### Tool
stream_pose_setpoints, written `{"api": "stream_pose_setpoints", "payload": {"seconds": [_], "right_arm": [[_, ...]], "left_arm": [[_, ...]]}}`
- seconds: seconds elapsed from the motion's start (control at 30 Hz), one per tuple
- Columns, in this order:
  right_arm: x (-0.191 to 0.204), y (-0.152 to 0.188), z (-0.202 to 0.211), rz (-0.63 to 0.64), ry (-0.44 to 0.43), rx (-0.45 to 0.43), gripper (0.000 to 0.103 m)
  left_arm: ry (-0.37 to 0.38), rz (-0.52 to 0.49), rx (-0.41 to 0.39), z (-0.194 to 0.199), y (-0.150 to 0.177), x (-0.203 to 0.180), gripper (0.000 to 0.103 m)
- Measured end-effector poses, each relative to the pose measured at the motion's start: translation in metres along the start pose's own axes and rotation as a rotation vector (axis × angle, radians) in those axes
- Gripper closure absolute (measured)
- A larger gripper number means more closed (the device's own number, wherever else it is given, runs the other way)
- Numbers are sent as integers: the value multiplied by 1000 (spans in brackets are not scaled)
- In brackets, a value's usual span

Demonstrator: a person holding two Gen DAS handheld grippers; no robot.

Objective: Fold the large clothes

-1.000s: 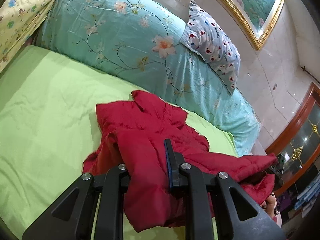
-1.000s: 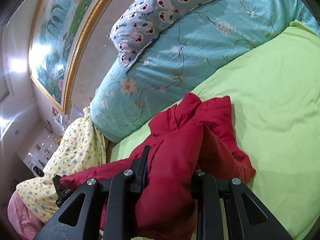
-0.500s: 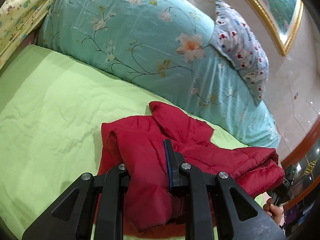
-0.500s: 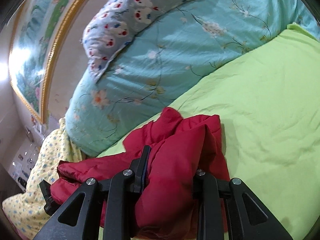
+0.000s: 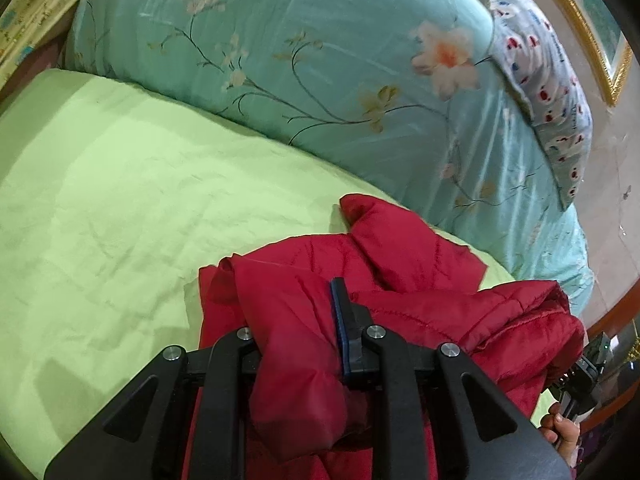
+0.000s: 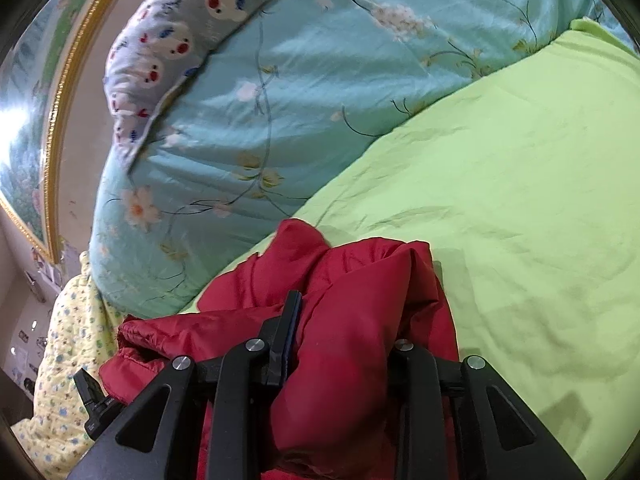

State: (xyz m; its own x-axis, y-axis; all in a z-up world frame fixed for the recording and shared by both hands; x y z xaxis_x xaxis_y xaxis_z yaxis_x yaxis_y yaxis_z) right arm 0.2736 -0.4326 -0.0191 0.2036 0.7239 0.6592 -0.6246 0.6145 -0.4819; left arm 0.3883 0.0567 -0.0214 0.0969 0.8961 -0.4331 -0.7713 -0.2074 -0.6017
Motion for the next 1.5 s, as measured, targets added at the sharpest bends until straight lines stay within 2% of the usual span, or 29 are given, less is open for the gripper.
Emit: {"api": "stream_pose_setpoints", "payload": {"seconds": [0.23, 0.4, 0.53, 0.7, 0.87, 1.0, 1.27, 1.37, 1.5], "right_arm": [[-12, 0, -33, -1, 27, -11, 75], [-13, -5, -51, 4, 63, -10, 75], [-11, -5, -58, 22, 86, -16, 75], [-13, -6, -58, 18, 78, -16, 75], [-12, -6, -58, 14, 83, -17, 75], [-11, -6, -59, 15, 85, -18, 75], [-11, -7, -59, 16, 89, -16, 75], [-12, -9, -61, 12, 87, -13, 75], [-13, -10, -59, 8, 69, -7, 73]], "left_arm": [[-2, 28, 20, -31, -3, 11, 83], [42, 78, 31, -30, -8, 18, 82], [25, 45, 32, -26, -9, 13, 81], [25, 7, 13, 1, -13, 6, 76], [7, -39, -87, 53, -9, -6, 62], [31, -97, -107, 76, 8, -22, 62], [116, -183, 10, 55, 60, -65, 62], [105, -231, 60, 38, 81, -82, 62], [12, -304, 62, 13, 93, -87, 62]]}}
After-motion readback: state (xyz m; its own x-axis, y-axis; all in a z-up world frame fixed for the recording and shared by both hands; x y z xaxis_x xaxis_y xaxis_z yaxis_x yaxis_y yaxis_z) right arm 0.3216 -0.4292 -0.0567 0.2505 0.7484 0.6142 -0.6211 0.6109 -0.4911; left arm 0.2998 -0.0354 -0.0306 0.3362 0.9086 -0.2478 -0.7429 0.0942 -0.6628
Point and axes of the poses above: each gripper's, at about its wrist camera, not at the fingertips, and z roughly against the way its jaws point, x to its left, y to its underside, the point moved 4 cm from there along -z, roughly the way its jaws point, and after that the axes turned 4 degrees about x, right-handed, at the moved point
